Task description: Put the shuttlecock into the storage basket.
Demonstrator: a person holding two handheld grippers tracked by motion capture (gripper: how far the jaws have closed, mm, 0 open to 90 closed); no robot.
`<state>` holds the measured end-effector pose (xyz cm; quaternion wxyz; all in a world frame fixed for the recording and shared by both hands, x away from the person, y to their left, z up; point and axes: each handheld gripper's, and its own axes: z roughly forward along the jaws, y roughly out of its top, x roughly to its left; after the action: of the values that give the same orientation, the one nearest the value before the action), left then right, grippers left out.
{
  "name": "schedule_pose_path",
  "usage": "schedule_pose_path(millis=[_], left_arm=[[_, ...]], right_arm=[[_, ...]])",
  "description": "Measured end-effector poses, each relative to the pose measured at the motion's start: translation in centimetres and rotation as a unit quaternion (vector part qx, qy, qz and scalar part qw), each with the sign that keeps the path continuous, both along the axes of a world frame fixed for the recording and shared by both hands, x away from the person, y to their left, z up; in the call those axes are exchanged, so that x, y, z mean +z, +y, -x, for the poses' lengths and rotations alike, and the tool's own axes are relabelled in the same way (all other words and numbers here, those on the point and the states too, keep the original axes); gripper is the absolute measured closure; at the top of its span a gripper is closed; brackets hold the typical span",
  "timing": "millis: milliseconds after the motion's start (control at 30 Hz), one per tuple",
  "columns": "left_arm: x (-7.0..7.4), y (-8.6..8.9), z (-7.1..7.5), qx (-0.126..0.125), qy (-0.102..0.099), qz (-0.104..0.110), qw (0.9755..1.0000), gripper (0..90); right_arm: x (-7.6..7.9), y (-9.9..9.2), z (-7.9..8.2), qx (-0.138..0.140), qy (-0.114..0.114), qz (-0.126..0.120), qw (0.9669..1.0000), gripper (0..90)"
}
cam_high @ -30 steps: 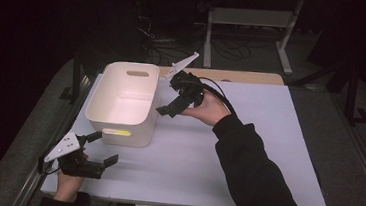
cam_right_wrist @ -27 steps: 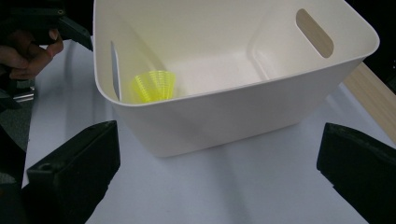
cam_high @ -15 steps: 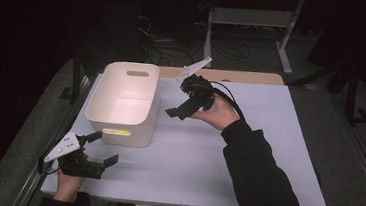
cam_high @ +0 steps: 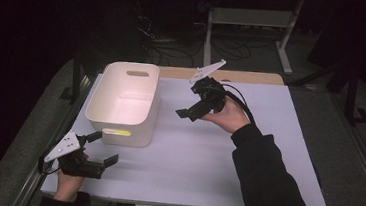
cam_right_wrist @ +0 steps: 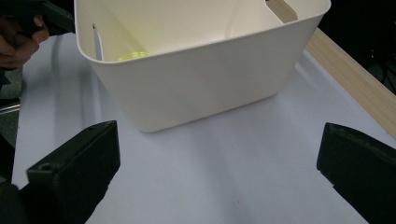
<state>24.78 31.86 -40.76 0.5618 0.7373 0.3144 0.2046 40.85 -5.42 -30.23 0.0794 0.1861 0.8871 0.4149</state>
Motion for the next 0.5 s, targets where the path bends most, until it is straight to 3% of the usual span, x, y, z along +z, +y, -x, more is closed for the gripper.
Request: schedule_pose_path(millis=[500], left_arm=[[0.0,0.0,0.0,0.0,0.0,0.0,1.0,0.0]], right_arm=[[-0.6,-2.5,0.3,-0.02,0.007,-0.011,0.9997,0.0]])
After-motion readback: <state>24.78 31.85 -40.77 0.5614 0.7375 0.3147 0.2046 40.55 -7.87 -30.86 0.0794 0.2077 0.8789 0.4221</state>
